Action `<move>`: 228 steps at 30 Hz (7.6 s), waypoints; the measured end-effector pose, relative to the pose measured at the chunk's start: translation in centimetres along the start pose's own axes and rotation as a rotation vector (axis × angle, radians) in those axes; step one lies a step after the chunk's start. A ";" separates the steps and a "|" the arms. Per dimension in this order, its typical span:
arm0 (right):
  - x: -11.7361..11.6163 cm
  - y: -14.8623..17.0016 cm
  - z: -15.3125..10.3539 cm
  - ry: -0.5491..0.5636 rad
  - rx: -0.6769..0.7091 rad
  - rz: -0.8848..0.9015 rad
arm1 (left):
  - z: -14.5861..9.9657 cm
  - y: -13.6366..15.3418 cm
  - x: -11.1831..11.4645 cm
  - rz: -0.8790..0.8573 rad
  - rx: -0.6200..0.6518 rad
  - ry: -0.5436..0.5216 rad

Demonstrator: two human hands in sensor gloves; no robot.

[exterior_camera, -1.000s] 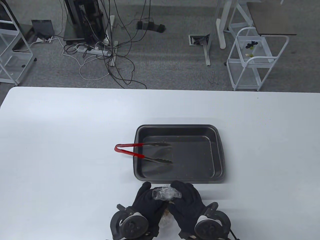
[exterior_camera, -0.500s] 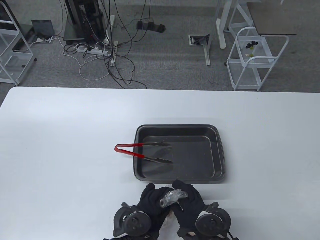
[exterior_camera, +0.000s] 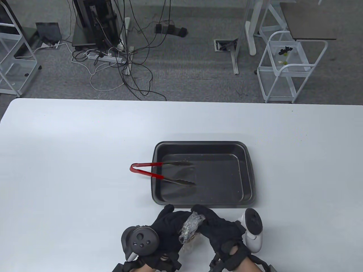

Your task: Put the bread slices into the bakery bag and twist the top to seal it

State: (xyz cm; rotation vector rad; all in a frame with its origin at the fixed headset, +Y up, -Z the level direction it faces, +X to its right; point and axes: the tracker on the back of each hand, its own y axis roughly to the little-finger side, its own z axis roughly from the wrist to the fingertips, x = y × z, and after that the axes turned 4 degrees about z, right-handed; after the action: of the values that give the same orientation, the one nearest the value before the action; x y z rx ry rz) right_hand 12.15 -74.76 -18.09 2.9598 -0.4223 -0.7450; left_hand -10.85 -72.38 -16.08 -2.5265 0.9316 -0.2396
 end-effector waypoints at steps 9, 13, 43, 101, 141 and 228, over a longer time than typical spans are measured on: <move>-4.2 -6.3 -4.6 0.233 0.730 -1.225 | -0.1 0.7 -0.7 -0.075 -0.150 -0.053; -7.4 -5.7 -4.4 0.288 0.703 -1.452 | -0.5 -0.9 -0.4 0.066 -0.125 -0.090; -2.7 -5.1 -2.9 0.262 0.506 -1.081 | -0.5 0.7 -0.8 -0.080 -0.223 -0.089; 0.3 -0.8 -1.3 0.114 -0.006 -0.168 | -1.6 -3.0 -0.4 0.322 -0.090 -0.228; -0.6 0.4 0.0 0.143 0.208 -0.464 | -0.6 0.9 -0.4 -0.104 -0.107 -0.046; -3.0 -3.7 -1.2 0.041 0.502 -0.984 | 1.0 2.7 1.3 -0.475 -0.230 0.356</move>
State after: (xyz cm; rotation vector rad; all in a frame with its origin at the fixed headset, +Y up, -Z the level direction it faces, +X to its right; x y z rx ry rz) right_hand 11.11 -70.37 -16.18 3.5544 1.0943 -0.6704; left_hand -11.14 -74.73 -18.22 -2.9534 0.4769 -0.7873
